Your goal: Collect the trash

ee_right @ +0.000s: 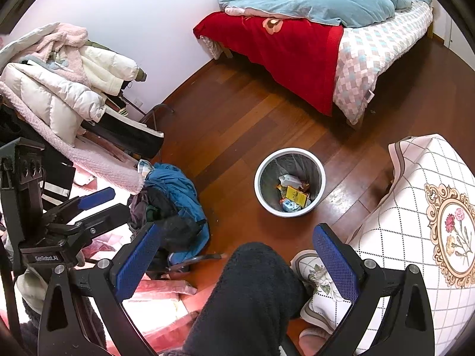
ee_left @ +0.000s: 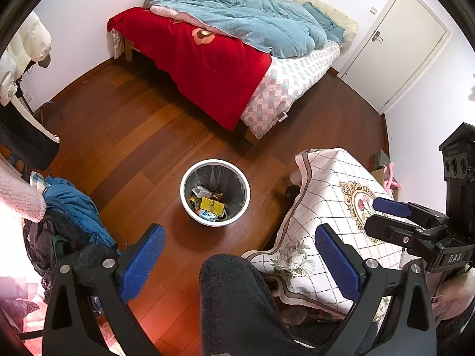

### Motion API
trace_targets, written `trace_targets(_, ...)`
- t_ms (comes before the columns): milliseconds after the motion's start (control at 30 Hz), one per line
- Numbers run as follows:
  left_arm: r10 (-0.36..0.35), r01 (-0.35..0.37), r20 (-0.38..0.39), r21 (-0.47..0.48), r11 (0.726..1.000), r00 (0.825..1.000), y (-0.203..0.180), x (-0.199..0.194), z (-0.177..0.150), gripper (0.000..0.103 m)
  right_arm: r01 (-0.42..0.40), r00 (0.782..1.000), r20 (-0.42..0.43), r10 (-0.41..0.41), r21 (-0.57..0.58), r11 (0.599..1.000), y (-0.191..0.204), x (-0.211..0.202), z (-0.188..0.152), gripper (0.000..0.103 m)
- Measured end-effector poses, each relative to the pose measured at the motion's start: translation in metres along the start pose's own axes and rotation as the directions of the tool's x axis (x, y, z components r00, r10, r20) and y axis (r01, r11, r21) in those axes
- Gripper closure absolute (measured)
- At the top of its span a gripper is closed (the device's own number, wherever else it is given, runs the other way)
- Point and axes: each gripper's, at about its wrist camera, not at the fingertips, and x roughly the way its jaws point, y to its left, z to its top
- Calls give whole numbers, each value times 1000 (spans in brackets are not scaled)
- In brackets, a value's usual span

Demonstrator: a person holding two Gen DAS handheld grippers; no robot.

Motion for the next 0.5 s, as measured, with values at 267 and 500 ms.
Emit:
trace_targets(267,1,-1,0,1,1000,1000,-1,-1,-1,0,1,1000,-2,-1,-1,1000,0,0,0,0)
trace_targets(500,-3,3,0,0,1000,1000,-1,-1,-1,0,-1,1000,-3,1,-2,1000,0,-1,0,0)
